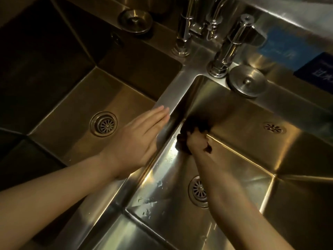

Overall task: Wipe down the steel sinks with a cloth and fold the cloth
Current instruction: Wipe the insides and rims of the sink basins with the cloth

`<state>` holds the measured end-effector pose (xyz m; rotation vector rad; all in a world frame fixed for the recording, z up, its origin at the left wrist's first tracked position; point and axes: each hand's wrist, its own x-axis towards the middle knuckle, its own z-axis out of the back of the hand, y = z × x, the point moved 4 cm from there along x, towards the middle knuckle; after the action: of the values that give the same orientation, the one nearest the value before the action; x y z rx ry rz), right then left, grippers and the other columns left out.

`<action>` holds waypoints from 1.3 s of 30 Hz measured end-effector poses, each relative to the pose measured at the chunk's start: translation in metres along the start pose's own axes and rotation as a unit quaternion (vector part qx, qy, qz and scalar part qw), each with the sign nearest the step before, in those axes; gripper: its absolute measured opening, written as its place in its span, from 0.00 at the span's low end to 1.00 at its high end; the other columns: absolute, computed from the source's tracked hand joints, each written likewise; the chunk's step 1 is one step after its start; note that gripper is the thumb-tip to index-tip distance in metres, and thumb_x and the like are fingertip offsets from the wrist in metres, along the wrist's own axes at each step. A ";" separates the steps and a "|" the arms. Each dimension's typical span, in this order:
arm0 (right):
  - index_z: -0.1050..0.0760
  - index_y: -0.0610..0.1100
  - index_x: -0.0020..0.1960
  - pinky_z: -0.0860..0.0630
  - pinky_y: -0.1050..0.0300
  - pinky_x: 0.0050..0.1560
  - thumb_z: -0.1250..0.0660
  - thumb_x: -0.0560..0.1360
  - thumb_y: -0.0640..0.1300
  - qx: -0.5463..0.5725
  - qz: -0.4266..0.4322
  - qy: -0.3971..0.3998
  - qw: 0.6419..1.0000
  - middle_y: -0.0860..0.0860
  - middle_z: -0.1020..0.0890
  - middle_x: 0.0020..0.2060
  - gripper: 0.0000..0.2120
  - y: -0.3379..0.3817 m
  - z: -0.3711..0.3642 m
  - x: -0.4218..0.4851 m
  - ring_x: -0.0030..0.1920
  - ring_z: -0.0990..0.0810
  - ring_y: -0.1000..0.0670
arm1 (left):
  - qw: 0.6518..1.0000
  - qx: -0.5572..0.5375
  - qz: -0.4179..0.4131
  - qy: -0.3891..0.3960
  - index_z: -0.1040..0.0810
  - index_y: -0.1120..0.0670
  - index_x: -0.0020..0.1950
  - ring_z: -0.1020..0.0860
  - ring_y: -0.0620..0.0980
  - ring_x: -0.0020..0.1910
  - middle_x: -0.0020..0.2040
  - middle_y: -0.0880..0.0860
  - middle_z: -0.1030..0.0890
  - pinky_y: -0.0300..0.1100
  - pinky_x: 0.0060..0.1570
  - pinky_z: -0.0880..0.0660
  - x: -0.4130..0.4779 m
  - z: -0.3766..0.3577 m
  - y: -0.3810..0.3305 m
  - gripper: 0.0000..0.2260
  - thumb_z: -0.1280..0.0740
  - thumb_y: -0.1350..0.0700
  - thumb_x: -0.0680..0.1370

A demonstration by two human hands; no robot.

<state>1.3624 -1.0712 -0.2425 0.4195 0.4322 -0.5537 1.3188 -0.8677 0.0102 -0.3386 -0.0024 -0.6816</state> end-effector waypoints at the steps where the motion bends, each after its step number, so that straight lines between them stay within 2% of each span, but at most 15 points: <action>1: 0.36 0.49 0.70 0.29 0.46 0.56 0.42 0.79 0.52 -0.015 0.017 0.003 1.000 0.38 0.34 0.66 0.20 0.012 -0.006 -0.004 0.63 0.31 0.35 | 1.000 0.001 0.001 0.000 0.34 0.62 0.72 0.42 0.49 0.74 0.73 0.56 0.35 0.38 0.74 0.49 0.000 0.001 0.000 0.23 0.46 0.58 0.78; 6: 0.45 0.56 0.75 0.32 0.44 0.61 0.40 0.78 0.53 -0.077 0.176 0.083 0.978 0.41 0.41 0.71 0.27 0.003 0.004 -0.037 0.66 0.35 0.35 | 1.000 -0.004 0.005 0.008 0.35 0.61 0.72 0.42 0.48 0.74 0.73 0.56 0.35 0.37 0.74 0.50 0.000 0.003 -0.002 0.23 0.46 0.58 0.78; 10: 0.55 0.64 0.75 0.42 0.34 0.68 0.42 0.77 0.60 -0.127 0.248 0.061 0.959 0.46 0.53 0.76 0.32 -0.016 0.024 -0.078 0.72 0.51 0.34 | 1.000 -0.002 0.011 0.002 0.34 0.61 0.72 0.40 0.49 0.73 0.73 0.56 0.34 0.39 0.73 0.47 0.000 0.002 -0.001 0.23 0.46 0.58 0.77; 14: 0.58 0.63 0.75 0.57 0.25 0.68 0.42 0.77 0.62 -0.090 0.186 0.106 0.973 0.48 0.64 0.76 0.34 0.003 -0.010 -0.070 0.74 0.63 0.34 | 1.000 -0.003 0.009 0.009 0.35 0.60 0.73 0.41 0.48 0.74 0.74 0.55 0.35 0.40 0.73 0.45 0.000 -0.001 0.001 0.23 0.46 0.57 0.78; 16: 0.55 0.60 0.76 0.56 0.26 0.68 0.41 0.77 0.61 -0.067 0.115 0.062 0.989 0.48 0.60 0.76 0.33 0.023 -0.021 -0.059 0.74 0.60 0.33 | 1.000 -0.001 0.006 0.005 0.35 0.61 0.73 0.41 0.48 0.74 0.74 0.55 0.35 0.40 0.73 0.45 -0.001 -0.002 0.001 0.23 0.46 0.57 0.78; 18: 0.49 0.58 0.75 0.51 0.26 0.68 0.41 0.77 0.58 -0.099 0.135 0.021 0.986 0.47 0.53 0.76 0.30 0.026 -0.027 -0.061 0.74 0.55 0.34 | 1.000 -0.003 0.002 -0.002 0.35 0.61 0.72 0.41 0.49 0.74 0.73 0.56 0.35 0.41 0.73 0.45 -0.001 -0.001 0.001 0.23 0.46 0.57 0.78; 20: 0.41 0.58 0.73 0.46 0.27 0.66 0.40 0.77 0.53 -0.177 0.282 0.041 0.942 0.47 0.47 0.75 0.26 0.003 -0.025 -0.070 0.73 0.48 0.34 | 1.000 -0.002 0.002 0.000 0.34 0.62 0.72 0.40 0.50 0.74 0.73 0.57 0.35 0.42 0.73 0.45 -0.001 0.000 0.001 0.23 0.46 0.58 0.78; 23: 0.39 0.61 0.70 0.39 0.29 0.64 0.36 0.72 0.53 -0.293 0.498 0.101 0.810 0.46 0.39 0.74 0.27 -0.061 -0.001 -0.053 0.71 0.40 0.34 | 1.000 0.007 0.003 0.007 0.34 0.62 0.72 0.40 0.50 0.73 0.73 0.57 0.35 0.39 0.73 0.47 -0.001 0.000 0.000 0.23 0.46 0.57 0.78; 25: 0.41 0.62 0.71 0.40 0.33 0.66 0.37 0.73 0.53 -0.307 0.433 0.077 0.844 0.48 0.40 0.74 0.28 -0.080 0.020 -0.030 0.71 0.40 0.37 | 1.000 0.005 0.006 0.010 0.35 0.61 0.73 0.40 0.50 0.74 0.73 0.57 0.35 0.41 0.73 0.46 -0.001 -0.002 0.001 0.23 0.47 0.56 0.78; 28: 0.39 0.58 0.71 0.44 0.32 0.68 0.39 0.76 0.55 -0.160 0.189 0.006 0.969 0.47 0.41 0.73 0.25 -0.056 0.013 -0.023 0.71 0.43 0.38 | 1.000 0.008 0.002 0.004 0.36 0.62 0.73 0.40 0.51 0.74 0.73 0.57 0.36 0.43 0.72 0.44 -0.001 -0.002 0.002 0.23 0.48 0.55 0.79; 31: 0.34 0.55 0.68 0.46 0.32 0.66 0.39 0.76 0.55 -0.095 0.170 -0.025 0.981 0.47 0.38 0.70 0.21 0.002 -0.013 -0.055 0.69 0.42 0.37 | 1.000 0.008 -0.007 0.008 0.36 0.62 0.73 0.40 0.52 0.74 0.74 0.58 0.36 0.45 0.72 0.43 -0.001 -0.004 0.003 0.23 0.48 0.55 0.79; 34: 0.32 0.54 0.66 0.42 0.32 0.65 0.37 0.74 0.51 -0.163 0.368 0.008 0.916 0.47 0.36 0.69 0.20 0.013 -0.045 -0.098 0.68 0.40 0.39 | 1.000 0.002 -0.006 0.007 0.36 0.62 0.73 0.42 0.51 0.74 0.74 0.58 0.36 0.44 0.73 0.44 -0.001 -0.003 0.003 0.23 0.47 0.56 0.78; 37: 0.26 0.57 0.59 0.35 0.34 0.59 0.38 0.73 0.54 -0.196 0.593 0.013 0.781 0.49 0.30 0.64 0.15 -0.035 -0.047 -0.119 0.64 0.34 0.40 | 1.000 0.019 -0.007 0.002 0.36 0.62 0.73 0.42 0.50 0.73 0.73 0.59 0.35 0.37 0.73 0.51 -0.001 -0.001 0.001 0.24 0.47 0.56 0.78; 38: 0.26 0.58 0.59 0.35 0.35 0.60 0.39 0.74 0.56 -0.199 0.624 0.005 0.755 0.49 0.29 0.64 0.15 -0.052 -0.043 -0.112 0.64 0.32 0.40 | 1.000 0.023 -0.009 0.002 0.36 0.63 0.73 0.42 0.51 0.73 0.73 0.59 0.35 0.37 0.72 0.51 -0.001 0.000 0.000 0.24 0.47 0.56 0.77; 39: 0.28 0.59 0.61 0.36 0.34 0.61 0.38 0.73 0.56 -0.204 0.611 0.011 0.765 0.49 0.29 0.65 0.16 -0.063 -0.040 -0.103 0.65 0.32 0.40 | 1.000 0.027 -0.016 0.003 0.36 0.63 0.72 0.42 0.51 0.73 0.73 0.60 0.35 0.38 0.72 0.51 -0.001 0.001 -0.001 0.25 0.47 0.56 0.77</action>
<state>1.2355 -1.0584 -0.2415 0.2076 0.2095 0.8261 1.3175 -0.8679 0.0113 -0.2851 -0.0195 -0.7126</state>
